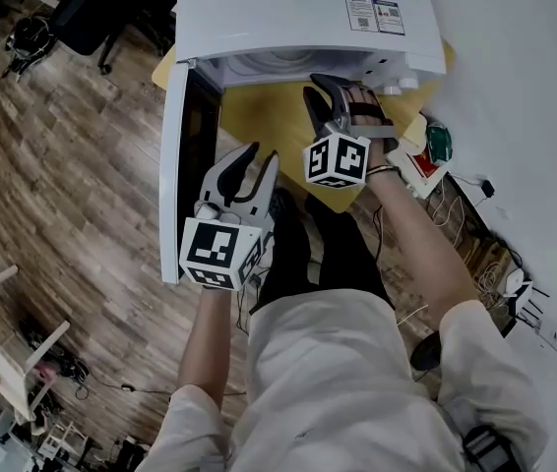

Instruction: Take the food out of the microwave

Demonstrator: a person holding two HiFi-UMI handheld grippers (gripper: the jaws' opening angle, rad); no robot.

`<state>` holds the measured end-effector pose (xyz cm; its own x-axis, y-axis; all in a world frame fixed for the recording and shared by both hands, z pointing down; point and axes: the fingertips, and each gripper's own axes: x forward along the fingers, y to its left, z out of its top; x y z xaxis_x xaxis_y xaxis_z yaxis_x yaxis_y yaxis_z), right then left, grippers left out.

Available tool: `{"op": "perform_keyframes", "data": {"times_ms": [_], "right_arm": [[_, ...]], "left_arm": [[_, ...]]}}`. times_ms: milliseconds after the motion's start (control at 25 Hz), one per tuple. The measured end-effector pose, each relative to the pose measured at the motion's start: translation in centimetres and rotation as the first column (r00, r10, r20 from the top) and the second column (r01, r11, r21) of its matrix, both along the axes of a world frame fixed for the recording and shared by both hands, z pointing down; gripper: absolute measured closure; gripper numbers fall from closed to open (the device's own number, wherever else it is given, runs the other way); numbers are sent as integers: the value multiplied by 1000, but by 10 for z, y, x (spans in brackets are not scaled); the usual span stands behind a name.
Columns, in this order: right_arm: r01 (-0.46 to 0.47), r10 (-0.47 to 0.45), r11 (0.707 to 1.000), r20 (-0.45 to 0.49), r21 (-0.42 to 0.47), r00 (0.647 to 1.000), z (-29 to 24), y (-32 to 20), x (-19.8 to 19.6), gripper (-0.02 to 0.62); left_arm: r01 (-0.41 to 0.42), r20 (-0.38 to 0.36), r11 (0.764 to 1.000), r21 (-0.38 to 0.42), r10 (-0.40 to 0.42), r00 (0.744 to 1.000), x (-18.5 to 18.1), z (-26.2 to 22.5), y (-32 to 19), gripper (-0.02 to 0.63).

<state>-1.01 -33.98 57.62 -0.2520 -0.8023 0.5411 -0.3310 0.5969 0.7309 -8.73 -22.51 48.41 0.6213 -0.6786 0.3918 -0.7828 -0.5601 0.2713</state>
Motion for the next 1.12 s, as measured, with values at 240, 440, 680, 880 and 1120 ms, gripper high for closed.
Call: {"op": "perform_keyframes", "data": {"times_ms": [240, 440, 680, 880, 1120], "right_arm": [[-28, 29, 999, -43, 28, 999, 21, -22, 0, 480], [-34, 37, 998, -60, 50, 998, 31, -34, -8, 477], [-41, 47, 997, -86, 67, 995, 42, -48, -12, 453], [-27, 36, 997, -114, 75, 993, 52, -56, -14, 442], [-7, 21, 996, -153, 89, 988, 62, -65, -13, 420]], "left_arm": [[13, 8, 1000, -3, -13, 1000, -4, 7, -2, 512], [28, 5, 1000, -6, -28, 1000, -9, 10, -3, 512], [42, 4, 999, -15, -42, 999, -14, 16, -6, 512], [51, 3, 998, -23, -51, 999, -16, 20, -8, 512], [60, 7, 998, -31, -60, 998, -17, 24, -9, 512]]}}
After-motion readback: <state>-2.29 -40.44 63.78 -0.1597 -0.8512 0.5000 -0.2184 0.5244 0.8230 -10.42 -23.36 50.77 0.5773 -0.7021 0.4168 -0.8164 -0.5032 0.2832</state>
